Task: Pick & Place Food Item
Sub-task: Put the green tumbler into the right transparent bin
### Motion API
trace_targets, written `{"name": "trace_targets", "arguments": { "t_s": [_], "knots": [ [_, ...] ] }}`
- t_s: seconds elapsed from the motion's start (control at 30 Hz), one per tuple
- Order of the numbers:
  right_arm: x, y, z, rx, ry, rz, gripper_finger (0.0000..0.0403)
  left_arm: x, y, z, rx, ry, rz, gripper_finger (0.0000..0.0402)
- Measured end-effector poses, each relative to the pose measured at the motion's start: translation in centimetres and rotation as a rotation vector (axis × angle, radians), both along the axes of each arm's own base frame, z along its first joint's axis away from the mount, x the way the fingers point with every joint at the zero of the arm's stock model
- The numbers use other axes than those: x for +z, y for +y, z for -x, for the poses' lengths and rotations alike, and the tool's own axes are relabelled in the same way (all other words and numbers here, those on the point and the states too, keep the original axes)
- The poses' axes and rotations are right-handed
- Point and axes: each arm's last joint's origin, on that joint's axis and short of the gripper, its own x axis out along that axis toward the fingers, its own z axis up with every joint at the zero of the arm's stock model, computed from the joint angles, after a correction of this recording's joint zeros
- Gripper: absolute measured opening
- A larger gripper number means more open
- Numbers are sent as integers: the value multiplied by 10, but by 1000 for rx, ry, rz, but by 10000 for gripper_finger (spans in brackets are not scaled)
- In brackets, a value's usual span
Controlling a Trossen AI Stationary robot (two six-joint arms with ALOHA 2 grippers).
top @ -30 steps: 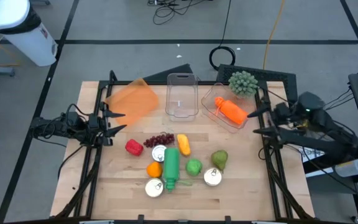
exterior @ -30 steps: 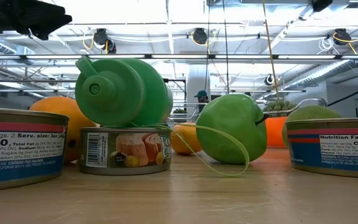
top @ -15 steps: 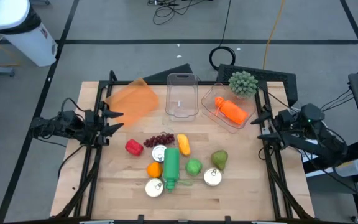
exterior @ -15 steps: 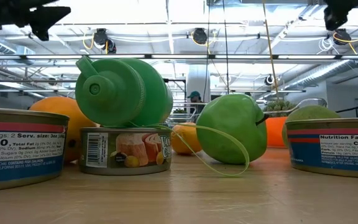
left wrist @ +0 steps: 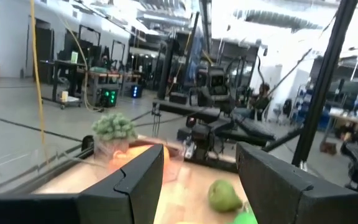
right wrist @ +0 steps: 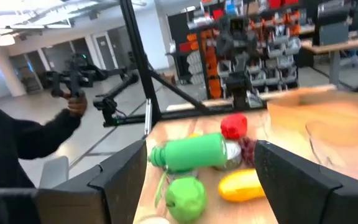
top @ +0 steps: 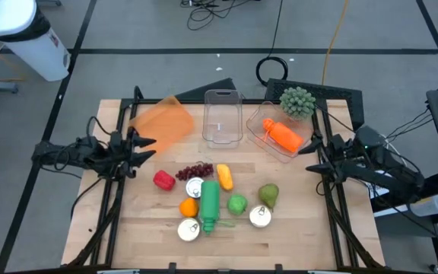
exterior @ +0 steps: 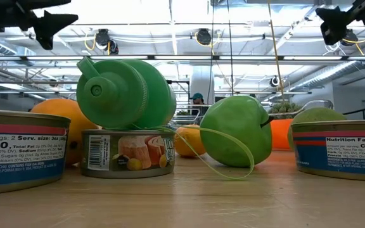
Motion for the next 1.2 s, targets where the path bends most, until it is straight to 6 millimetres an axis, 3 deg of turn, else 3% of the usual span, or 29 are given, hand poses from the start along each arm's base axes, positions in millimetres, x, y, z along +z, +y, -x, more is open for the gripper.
{"name": "trace_targets", "arguments": {
  "t_s": [0.23, 0.43, 0.57, 0.7, 0.97, 1.2],
  "knots": [
    [-19, -3, -8, -7, 63, -55, 279, 9, -5, -38, 28, 45, 68, 219],
    [-39, -9, -19, -50, 84, -222, 279, 38, -16, -99, 15, 464, 123, 272],
    [-55, -12, -28, -40, 33, -272, 279, 61, -30, -136, -162, 691, 129, 307],
    [-69, -15, -33, -22, -25, -335, 279, 72, -51, -168, -282, 830, 158, 322],
    [-73, -15, -34, -14, -102, -249, 279, 68, -88, -203, -209, 1077, 358, 309],
    [-68, -15, -33, -9, -162, -210, 279, 30, -111, -227, -51, 1163, 671, 290]
  ]
}}
